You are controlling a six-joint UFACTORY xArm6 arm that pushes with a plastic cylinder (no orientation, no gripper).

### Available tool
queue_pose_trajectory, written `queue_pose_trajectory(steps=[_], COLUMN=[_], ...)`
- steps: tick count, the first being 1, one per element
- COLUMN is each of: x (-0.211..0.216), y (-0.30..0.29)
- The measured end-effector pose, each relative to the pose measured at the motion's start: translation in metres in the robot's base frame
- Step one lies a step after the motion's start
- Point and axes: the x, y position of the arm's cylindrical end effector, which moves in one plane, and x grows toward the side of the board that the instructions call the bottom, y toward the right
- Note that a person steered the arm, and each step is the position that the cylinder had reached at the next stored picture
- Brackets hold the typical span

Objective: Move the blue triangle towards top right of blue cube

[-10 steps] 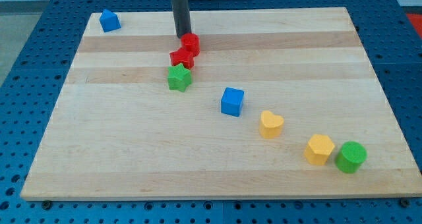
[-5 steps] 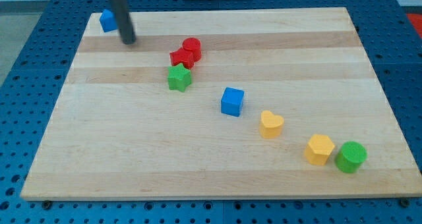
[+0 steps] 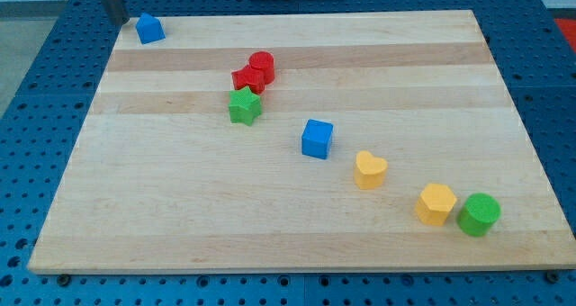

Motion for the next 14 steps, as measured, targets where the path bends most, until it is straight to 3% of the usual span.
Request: queue_pose_trajectory(steps=[3,5,7,8,11,13,14], x=[0.035,0.002,0.037,0.053,0.077,0.066,0.041], y=[0.132,0.118,0.019,0.012,0.177,0.104,0.117])
